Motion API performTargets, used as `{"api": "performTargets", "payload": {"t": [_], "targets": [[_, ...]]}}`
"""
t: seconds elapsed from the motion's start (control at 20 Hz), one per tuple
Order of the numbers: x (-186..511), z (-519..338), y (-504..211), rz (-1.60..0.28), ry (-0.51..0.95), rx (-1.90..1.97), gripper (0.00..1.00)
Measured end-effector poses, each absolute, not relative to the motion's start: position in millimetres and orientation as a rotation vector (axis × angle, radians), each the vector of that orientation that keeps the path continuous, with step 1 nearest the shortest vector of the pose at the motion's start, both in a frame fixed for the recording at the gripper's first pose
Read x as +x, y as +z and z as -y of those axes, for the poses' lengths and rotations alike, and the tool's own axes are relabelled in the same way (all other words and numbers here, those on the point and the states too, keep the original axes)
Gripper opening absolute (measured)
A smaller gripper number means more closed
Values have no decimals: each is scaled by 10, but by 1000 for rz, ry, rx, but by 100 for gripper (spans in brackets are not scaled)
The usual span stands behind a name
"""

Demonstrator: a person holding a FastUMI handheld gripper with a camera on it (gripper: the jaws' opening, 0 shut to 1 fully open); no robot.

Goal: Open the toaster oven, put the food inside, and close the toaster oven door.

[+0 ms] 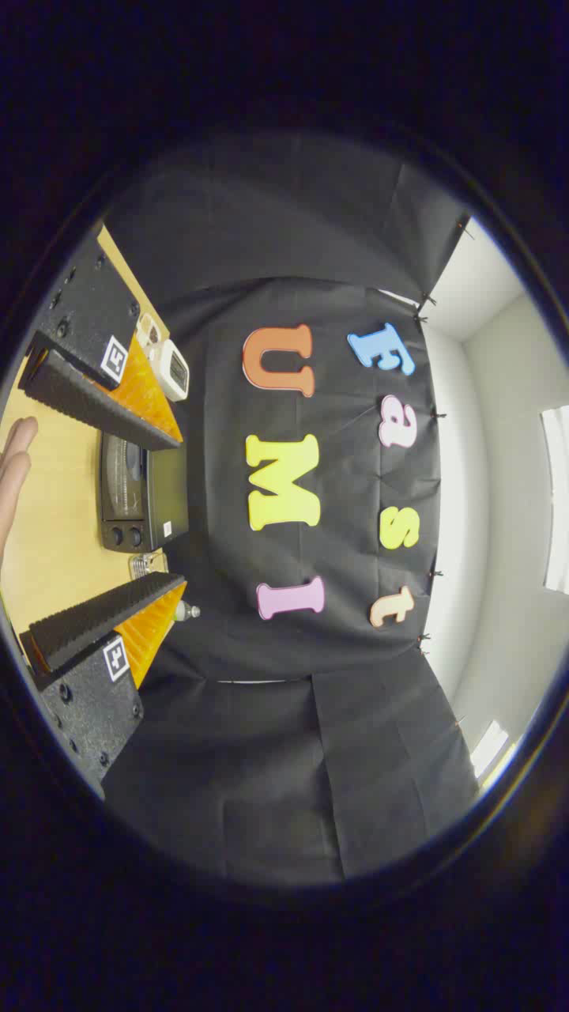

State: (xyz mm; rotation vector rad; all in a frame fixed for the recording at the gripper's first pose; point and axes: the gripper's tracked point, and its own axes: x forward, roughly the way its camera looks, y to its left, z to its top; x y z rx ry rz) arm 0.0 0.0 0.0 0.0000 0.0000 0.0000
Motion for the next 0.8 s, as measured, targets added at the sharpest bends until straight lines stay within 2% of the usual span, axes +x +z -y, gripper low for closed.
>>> {"api": "performTargets", "payload": {"t": [0.8], "targets": [[170, 80, -149, -39, -7, 34, 100]]}}
